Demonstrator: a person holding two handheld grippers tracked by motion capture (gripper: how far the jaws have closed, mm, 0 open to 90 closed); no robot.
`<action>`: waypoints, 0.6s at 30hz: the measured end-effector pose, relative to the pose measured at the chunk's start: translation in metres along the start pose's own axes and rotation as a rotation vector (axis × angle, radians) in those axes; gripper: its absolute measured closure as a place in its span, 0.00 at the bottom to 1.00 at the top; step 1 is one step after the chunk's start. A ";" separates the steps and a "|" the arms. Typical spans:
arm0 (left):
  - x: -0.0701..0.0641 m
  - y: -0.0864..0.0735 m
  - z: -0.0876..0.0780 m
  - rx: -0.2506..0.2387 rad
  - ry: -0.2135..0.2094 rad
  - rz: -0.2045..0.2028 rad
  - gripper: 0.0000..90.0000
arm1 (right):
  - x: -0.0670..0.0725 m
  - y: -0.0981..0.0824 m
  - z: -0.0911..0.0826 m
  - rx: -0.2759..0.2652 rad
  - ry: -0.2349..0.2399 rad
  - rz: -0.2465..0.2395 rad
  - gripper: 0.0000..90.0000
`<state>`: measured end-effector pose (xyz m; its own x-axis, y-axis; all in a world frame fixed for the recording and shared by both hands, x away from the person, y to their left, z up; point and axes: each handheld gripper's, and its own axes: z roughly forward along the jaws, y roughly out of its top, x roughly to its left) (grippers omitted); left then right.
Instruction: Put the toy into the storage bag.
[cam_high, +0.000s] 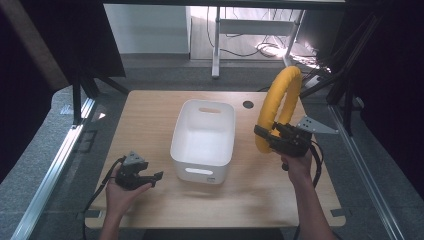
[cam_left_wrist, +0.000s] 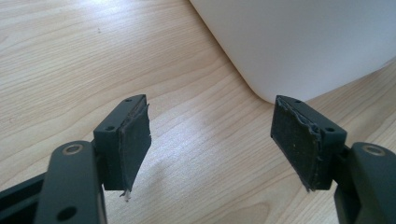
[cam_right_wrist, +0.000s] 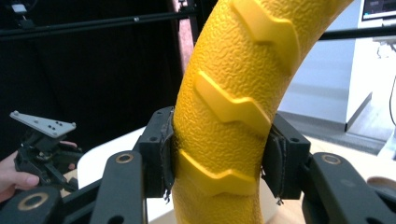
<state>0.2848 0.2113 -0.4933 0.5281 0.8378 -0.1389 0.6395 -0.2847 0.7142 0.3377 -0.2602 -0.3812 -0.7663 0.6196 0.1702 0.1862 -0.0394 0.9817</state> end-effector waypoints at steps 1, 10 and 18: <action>0.000 0.000 -0.001 -0.003 -0.002 -0.001 0.32 | 0.004 0.004 0.000 -0.015 0.006 -0.009 0.56; 0.001 0.000 0.000 -0.001 -0.010 -0.002 0.32 | 0.019 0.019 0.010 -0.057 -0.002 -0.032 0.56; 0.001 0.000 -0.001 -0.005 -0.008 -0.003 0.32 | 0.031 0.032 0.022 -0.061 -0.001 -0.043 0.56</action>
<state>0.2847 0.2130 -0.4929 0.5309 0.8347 -0.1466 0.6384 -0.2802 0.7169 0.3329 -0.2249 -0.3463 -0.7721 0.6225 0.1279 0.1155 -0.0604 0.9915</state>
